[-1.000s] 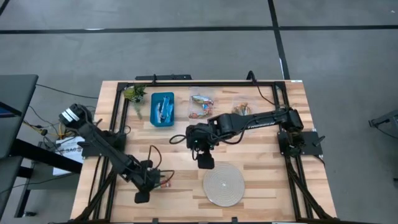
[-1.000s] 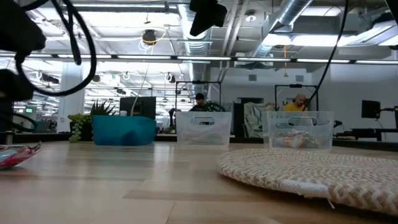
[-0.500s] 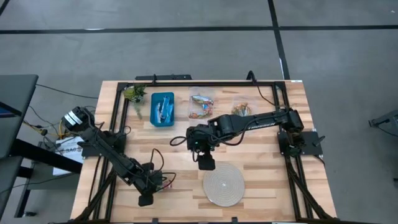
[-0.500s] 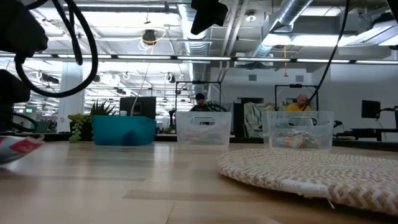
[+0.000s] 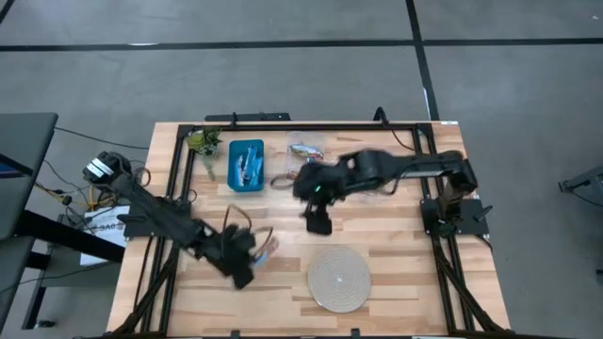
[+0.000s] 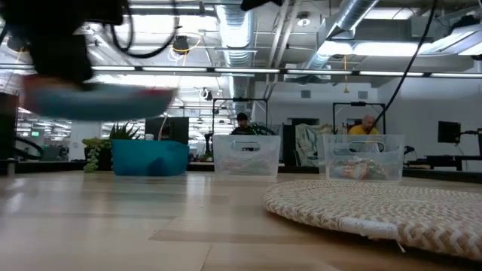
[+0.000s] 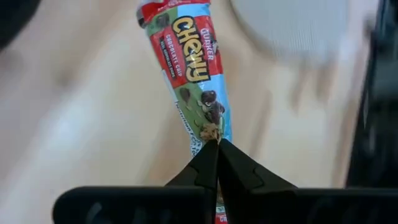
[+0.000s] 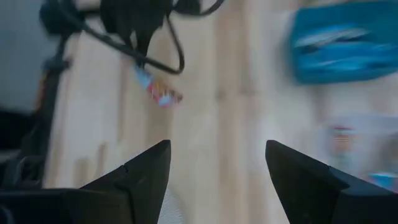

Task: Pick and place Granola Bars by type
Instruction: Put the red granola bar into the left transparent bin, then return to Home Position

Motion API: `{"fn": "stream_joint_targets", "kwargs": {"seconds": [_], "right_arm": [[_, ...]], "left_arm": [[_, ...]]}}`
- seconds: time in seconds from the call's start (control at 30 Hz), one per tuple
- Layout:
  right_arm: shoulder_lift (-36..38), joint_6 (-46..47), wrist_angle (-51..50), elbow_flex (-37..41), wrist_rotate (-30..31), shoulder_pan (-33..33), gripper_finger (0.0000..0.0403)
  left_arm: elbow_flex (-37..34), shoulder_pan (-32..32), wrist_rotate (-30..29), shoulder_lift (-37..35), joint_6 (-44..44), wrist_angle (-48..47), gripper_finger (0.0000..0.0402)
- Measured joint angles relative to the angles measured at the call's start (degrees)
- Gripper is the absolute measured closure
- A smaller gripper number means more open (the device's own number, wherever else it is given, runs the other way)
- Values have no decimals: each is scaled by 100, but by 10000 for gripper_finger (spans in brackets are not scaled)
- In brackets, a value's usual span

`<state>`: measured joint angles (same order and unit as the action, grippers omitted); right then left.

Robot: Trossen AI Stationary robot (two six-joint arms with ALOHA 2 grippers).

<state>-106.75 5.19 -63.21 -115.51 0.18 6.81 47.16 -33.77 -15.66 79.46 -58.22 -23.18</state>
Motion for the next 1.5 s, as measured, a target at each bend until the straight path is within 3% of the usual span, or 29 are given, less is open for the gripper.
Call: {"fn": "stream_joint_targets", "kwargs": {"seconds": [0.17, 0.37, 0.7, 0.87, 1.13, 1.5], "right_arm": [[434, 382, -5, -6, 954, -335, 148], [475, 953, -840, -2, 2578, -631, 148], [434, 936, -1157, -2, 2986, -1275, 148], [434, 828, -1157, -1, 2982, -1524, 148], [434, 787, -1283, -1, 2973, -1633, 148], [587, 641, -1536, 3, 2956, -1631, 148]], "left_arm": [[0, 1356, -266, -306, 748, 398, 401], [0, 3064, 278, -420, 1646, 1389, 401], [20, 5036, 1762, -170, 2267, 2786, 402], [259, 5409, 2243, 365, 2388, 3058, 401], [756, 5671, 2311, 952, 2768, 2994, 393], [756, 5870, 2681, 972, 2761, 2745, 279]]}}
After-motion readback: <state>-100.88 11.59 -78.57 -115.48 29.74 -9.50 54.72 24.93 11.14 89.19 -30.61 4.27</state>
